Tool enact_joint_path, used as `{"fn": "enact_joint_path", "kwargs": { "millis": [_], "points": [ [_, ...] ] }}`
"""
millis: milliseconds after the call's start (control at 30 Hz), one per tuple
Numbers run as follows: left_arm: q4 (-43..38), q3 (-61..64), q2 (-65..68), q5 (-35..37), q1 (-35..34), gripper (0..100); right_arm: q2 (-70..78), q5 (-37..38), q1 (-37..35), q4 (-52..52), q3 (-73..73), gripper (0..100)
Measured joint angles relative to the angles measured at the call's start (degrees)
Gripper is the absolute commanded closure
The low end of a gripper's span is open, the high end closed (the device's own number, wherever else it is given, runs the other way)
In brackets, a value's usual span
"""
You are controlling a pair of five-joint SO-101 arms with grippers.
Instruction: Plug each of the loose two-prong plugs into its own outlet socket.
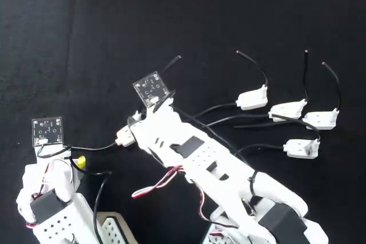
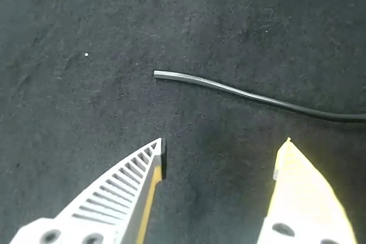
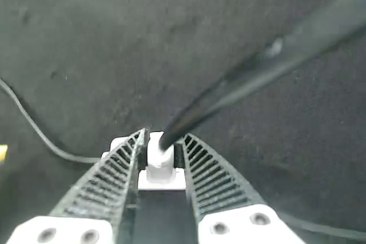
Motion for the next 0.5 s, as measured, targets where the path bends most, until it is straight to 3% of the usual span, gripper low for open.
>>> {"fn": "enact_joint_path", "kwargs": {
  "millis": [500],
  "points": [
    [0.0, 0.3, 0.0, -0.1, 0.0, 69, 11.1, -2.9, 2.7, -1.3, -5.6, 98.7]
  ]
}}
